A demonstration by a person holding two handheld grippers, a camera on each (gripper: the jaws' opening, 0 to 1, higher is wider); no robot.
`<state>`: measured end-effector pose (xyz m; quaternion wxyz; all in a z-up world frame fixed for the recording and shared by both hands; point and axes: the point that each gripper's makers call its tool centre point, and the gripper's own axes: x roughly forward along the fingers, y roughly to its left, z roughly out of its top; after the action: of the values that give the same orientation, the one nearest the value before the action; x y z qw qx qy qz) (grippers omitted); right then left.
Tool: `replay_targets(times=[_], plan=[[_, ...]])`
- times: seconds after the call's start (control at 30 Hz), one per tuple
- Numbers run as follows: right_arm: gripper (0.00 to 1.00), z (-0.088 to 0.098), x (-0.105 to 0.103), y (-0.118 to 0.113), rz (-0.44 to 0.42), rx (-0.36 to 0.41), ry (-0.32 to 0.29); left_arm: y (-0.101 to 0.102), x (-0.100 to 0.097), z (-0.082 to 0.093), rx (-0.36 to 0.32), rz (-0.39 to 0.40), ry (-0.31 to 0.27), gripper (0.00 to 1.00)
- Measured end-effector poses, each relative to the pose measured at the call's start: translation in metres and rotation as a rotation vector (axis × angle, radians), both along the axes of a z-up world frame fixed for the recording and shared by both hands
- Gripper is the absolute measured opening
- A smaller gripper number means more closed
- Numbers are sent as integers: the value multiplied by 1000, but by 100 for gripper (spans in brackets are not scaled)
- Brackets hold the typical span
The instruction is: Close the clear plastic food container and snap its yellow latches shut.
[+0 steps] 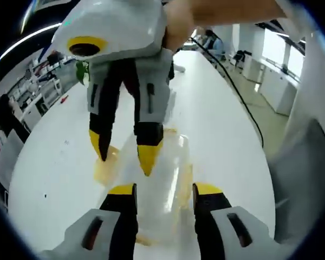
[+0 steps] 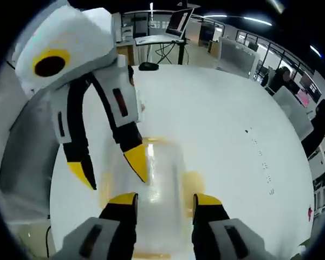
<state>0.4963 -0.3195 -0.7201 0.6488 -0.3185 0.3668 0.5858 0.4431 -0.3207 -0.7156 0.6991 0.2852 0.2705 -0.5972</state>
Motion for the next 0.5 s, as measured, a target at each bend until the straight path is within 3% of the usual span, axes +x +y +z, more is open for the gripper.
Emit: replay_targets(times=[0.07, 0.1, 0.13, 0.2, 0.27, 0.43, 0.5], plan=[[46, 2, -3, 2, 62, 8, 12, -1, 2, 1, 6, -22, -49, 41], [49, 2, -5, 2, 72, 10, 29, 0, 5, 1, 31, -52, -109, 39], [49, 1, -1, 1, 62, -10, 39, -2, 4, 0, 44, -84, -132, 39], [51, -2, 2, 1, 69, -31, 70, -4, 0, -4, 60, -99, -125, 38], [51, -5, 1, 3, 96, -61, 66, -6, 3, -8, 85, -112, -161, 40], [49, -13, -5, 5, 115, -101, 69, -15, 2, -16, 98, -117, -139, 43], [47, -12, -7, 5, 104, -90, 87, -16, 1, -17, 121, -146, -187, 44]])
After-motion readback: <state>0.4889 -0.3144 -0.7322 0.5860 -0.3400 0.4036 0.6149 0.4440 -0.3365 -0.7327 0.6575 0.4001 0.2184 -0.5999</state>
